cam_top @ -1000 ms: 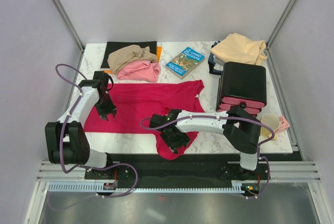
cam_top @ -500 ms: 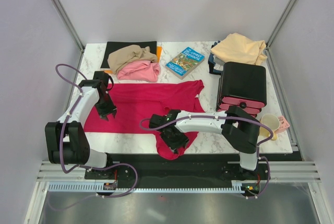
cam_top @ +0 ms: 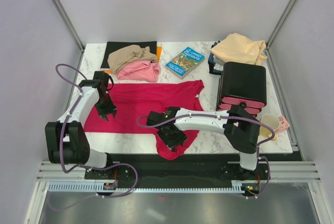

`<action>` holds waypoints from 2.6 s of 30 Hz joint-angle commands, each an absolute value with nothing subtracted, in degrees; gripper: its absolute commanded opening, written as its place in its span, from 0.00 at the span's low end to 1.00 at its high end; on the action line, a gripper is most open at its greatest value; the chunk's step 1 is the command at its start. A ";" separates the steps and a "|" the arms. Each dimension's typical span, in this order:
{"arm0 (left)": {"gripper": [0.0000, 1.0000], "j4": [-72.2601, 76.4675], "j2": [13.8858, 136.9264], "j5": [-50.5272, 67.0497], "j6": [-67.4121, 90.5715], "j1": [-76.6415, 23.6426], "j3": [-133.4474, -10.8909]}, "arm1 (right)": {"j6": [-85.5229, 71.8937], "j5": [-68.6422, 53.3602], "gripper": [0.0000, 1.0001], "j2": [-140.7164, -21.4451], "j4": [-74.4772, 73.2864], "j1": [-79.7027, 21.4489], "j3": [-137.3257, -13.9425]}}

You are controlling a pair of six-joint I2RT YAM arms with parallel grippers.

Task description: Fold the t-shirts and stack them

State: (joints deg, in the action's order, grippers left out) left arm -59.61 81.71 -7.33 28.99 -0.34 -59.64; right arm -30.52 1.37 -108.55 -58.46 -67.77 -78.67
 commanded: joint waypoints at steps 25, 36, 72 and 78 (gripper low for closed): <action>0.40 -58.18 81.74 -7.82 27.07 -0.09 -61.26 | -30.94 0.09 0.35 -110.30 -58.89 -68.64 -78.40; 0.40 -58.27 81.56 -7.91 27.16 -0.09 -61.00 | -30.76 0.18 0.34 -110.92 -58.01 -68.64 -77.96; 0.54 -59.50 88.15 -16.27 33.22 18.45 -58.27 | -21.10 9.93 0.00 -104.85 -68.38 -55.03 -90.35; 0.54 -58.80 89.91 -16.26 33.75 21.62 -57.66 | -18.11 9.93 0.00 -106.61 -68.38 -50.11 -93.69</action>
State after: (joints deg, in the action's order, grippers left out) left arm -60.18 89.58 -16.34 31.40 20.12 -58.08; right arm -21.32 8.67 -106.87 -67.37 -52.31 -89.45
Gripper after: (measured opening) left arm 0.543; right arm 0.010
